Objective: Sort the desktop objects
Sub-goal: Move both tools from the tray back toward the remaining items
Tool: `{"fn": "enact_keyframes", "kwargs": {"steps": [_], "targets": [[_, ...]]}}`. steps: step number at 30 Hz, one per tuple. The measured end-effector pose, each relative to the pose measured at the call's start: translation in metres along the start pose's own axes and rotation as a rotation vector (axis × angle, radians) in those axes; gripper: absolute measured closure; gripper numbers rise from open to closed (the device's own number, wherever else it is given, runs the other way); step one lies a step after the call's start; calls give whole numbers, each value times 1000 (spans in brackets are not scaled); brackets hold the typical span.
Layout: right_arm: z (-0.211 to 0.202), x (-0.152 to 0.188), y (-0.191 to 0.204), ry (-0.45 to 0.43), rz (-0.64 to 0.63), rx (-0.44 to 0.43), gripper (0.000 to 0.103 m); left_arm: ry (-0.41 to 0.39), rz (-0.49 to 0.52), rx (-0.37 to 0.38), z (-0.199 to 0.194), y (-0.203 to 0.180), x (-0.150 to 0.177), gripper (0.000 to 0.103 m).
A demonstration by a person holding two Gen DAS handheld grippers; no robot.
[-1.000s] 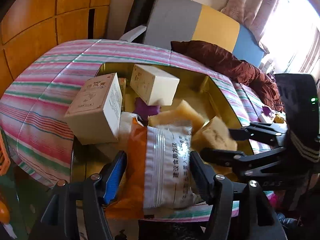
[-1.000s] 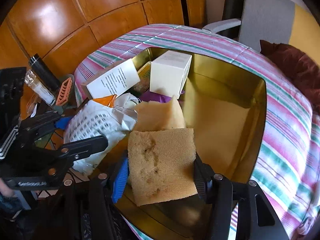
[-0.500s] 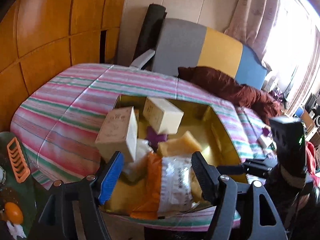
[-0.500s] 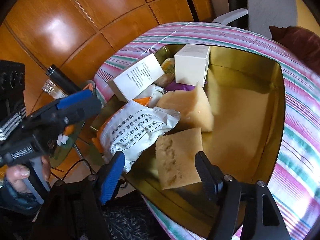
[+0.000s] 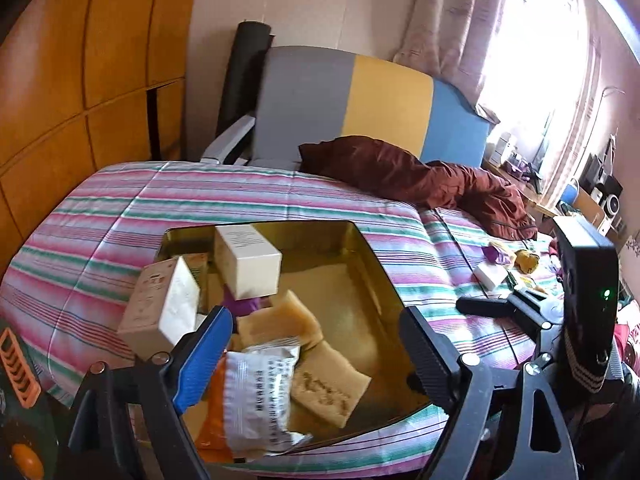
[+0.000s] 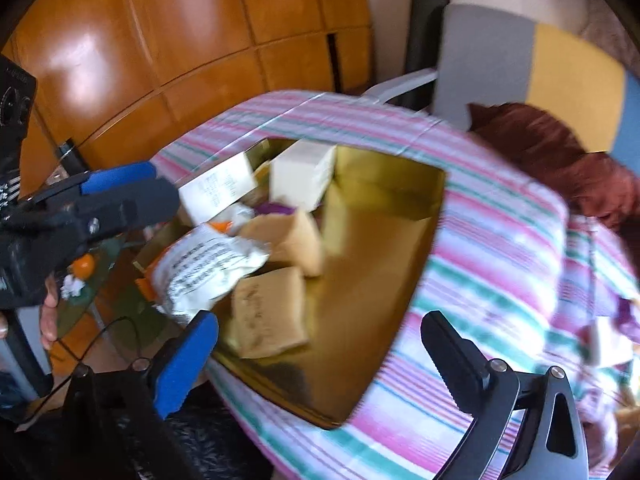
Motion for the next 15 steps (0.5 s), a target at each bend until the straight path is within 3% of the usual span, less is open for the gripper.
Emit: {"fn": "enact_keyframes", "kwargs": {"steps": [4,7,12,15], "targets": [[-10,-3,-15,-40,22,51,1,-7,21,-36,1,-10,-6,16],[-17,-3,-26,-51,42,75,1,-22,51,-109,-1,-19,-14,16],[-25,-1,-44,-55,62,121,1,-95,69,-201,-9,-29,-27,16],[-30,-2,-54,-65,75,142,1,-85,41,-191,-3,-30,-32,17]]}}
Point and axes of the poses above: each gripper's, at about its wrist camera, not at the fingertips, and z roughly the way its jaws point, y to its left, x to its underside, the point moved 2 cm from there along z, roughly the way its jaws point, and after that the axes turned 15 degrees about z, right-handed, at the moved point
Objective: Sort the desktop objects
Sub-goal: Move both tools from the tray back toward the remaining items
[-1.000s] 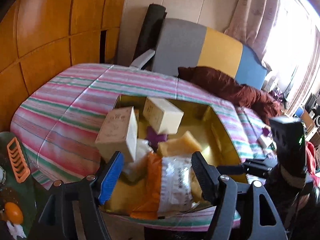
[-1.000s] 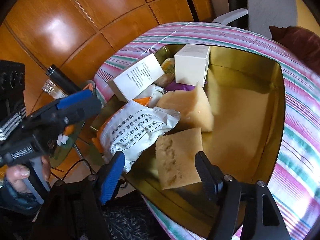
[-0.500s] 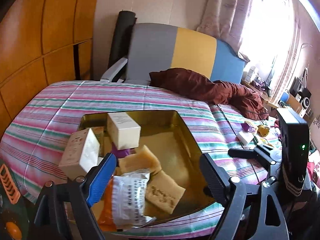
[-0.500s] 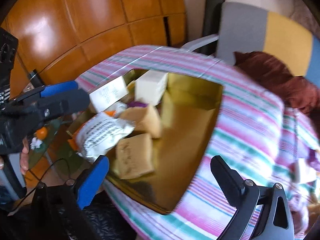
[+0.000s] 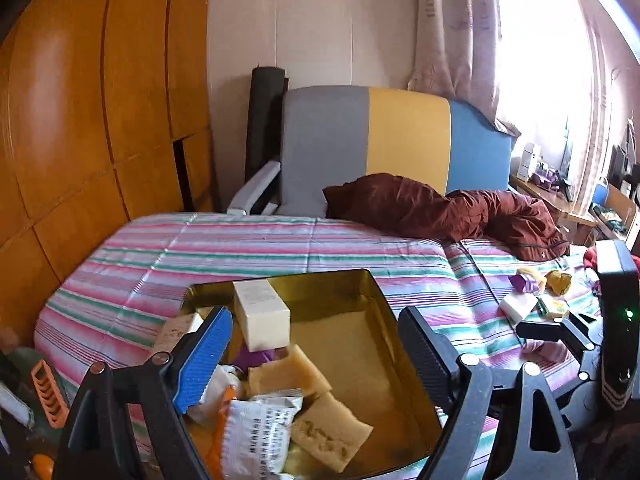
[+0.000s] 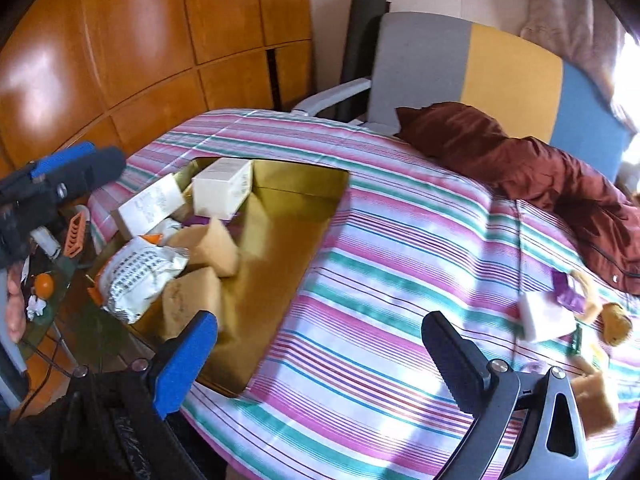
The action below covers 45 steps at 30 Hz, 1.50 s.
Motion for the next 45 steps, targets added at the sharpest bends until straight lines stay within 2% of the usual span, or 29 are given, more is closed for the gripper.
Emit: {"fn": "enact_keyframes", "kwargs": {"steps": [7,11,16,24,32,35,41,45], "targets": [[-13,-3,-29,-24,35,55,1,38,3,44,13,-13,1,17],[-23,-5,-47,-39,53,83,1,59,-10,101,20,-20,4,17],[-35,-9,-67,-58,80,120,1,94,1,112,29,-28,7,17],[-58,-15,-105,-96,140,186,0,90,70,112,32,-46,1,15],[-79,-21,-149,-137,221,262,0,77,124,170,36,-69,-10,8],[-88,-24,-170,-151,280,271,0,81,156,210,39,-83,-14,1],[-103,-29,-229,-169,472,254,0,82,212,305,41,-115,-15,0],[-102,-20,-277,-150,622,242,1,96,247,377,45,-139,-13,0]]}}
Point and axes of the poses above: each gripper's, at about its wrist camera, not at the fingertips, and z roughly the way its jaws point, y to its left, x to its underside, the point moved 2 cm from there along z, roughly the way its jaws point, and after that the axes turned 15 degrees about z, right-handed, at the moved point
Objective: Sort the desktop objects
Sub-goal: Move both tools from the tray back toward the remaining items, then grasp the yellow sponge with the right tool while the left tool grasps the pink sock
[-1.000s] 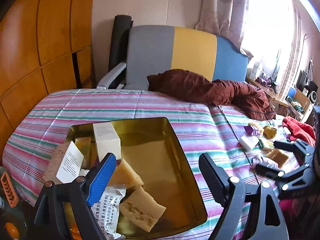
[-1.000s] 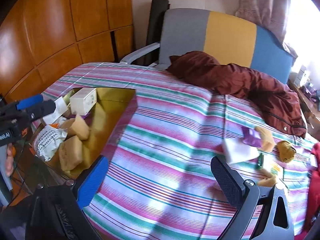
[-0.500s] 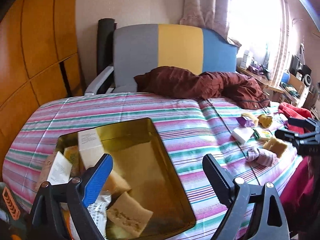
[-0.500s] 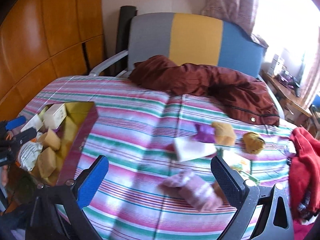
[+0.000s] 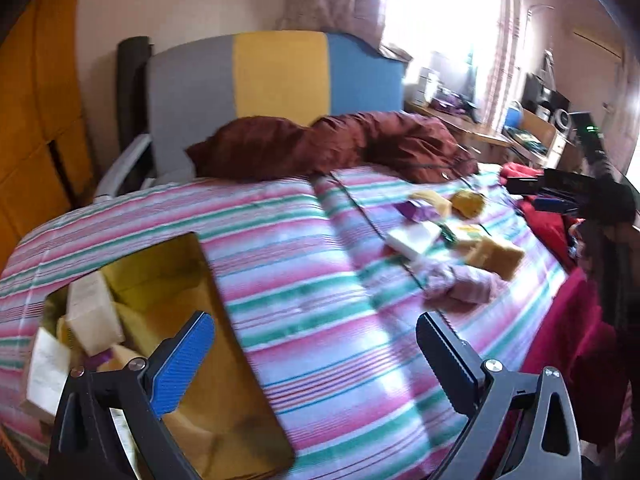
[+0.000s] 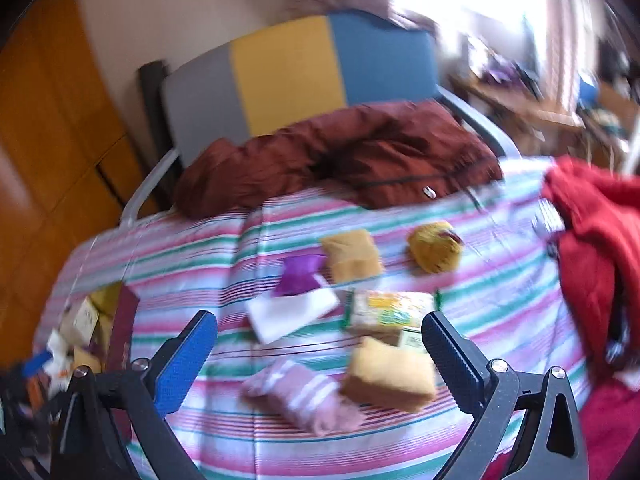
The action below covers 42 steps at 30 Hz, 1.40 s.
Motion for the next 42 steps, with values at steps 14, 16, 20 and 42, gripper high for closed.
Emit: {"fn": "enact_keyframes", "kwargs": {"steps": [14,16,20,42], "targets": [[53,11,-54,188,174,101,6,137,100,224,57,-71,-5,0],[57,15,-54,203,157,127,5,148,102,239,62,-75,-6,0],[63,19,-56,237,147,146,3,169,103,246,72,-81,-9,0],[54,22,-38,202,42,123,36,203,142,277,116,-113,-38,0]]}}
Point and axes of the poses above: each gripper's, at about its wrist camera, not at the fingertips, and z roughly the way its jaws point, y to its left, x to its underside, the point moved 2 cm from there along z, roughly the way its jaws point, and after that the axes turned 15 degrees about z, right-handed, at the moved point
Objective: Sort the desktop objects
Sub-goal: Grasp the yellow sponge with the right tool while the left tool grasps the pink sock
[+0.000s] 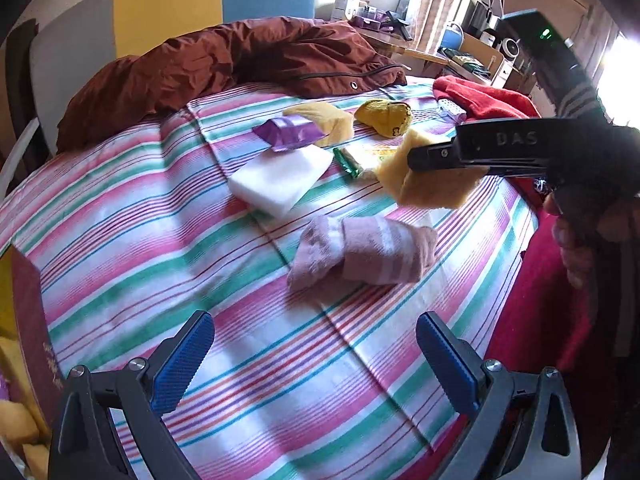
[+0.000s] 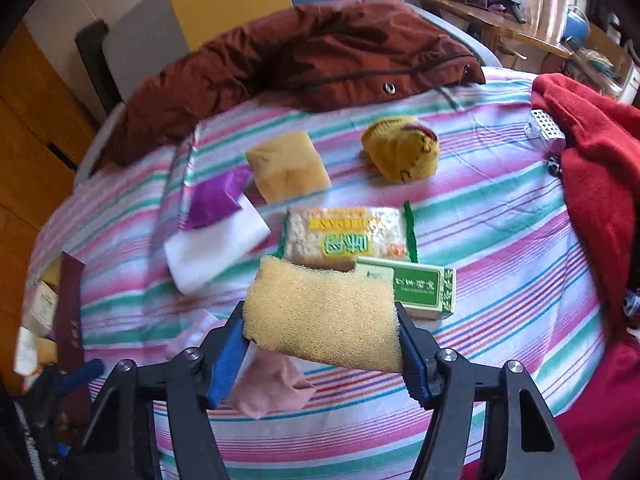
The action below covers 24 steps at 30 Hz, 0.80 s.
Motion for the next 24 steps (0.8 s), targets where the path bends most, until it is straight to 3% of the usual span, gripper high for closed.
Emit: {"fn": "enact_keyframes", "kwargs": {"steps": [6,11,20,24], "targets": [[-23,-8,-1,-107,37,-59,36,-8,21,10,16,-10,-21,0],[-26,-12,-4,-115,54,-85,36,-15,50,0,30,-20,-40,0],[-27,-14,-5,-110,54,-109,35,47,70,-24,66,-28,-57,0],[-28,-14,-5,-111,54,-106,34,83,36,8,84,-24,-54,0]]}}
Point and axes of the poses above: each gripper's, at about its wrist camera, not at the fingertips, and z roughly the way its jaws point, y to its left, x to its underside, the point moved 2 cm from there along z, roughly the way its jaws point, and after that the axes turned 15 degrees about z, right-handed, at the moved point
